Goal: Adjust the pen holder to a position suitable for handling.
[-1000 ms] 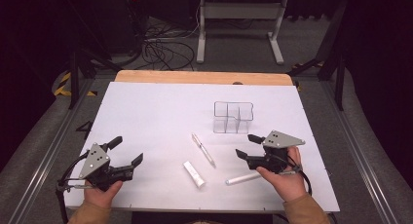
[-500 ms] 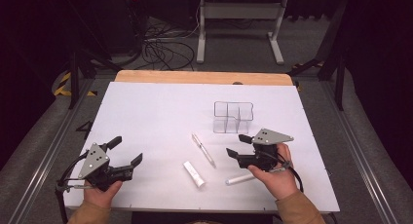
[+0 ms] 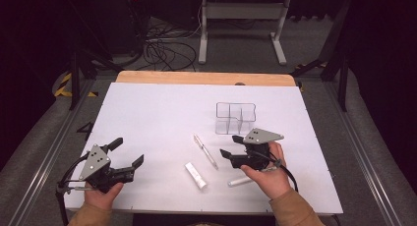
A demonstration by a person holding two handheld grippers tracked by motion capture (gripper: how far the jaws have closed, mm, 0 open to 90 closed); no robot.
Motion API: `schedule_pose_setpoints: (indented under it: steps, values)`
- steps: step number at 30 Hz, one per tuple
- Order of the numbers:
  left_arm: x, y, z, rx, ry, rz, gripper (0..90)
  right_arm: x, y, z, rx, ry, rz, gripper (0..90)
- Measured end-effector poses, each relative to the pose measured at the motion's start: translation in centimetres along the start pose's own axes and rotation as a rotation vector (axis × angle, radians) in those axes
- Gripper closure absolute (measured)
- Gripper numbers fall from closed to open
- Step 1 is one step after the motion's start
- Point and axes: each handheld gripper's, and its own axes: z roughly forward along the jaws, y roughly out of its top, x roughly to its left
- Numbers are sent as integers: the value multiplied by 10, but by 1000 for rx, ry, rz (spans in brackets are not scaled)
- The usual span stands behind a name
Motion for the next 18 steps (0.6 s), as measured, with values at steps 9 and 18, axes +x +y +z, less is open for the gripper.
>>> schedule_pose_setpoints:
  steps: [9, 18]
  values:
    - [0, 0, 0, 0, 3, 2, 127, 5, 2, 10, 7, 11, -2, 303]
    - [2, 0, -1, 0, 7, -3, 131, 6, 1, 12, -6, -1, 41, 233]
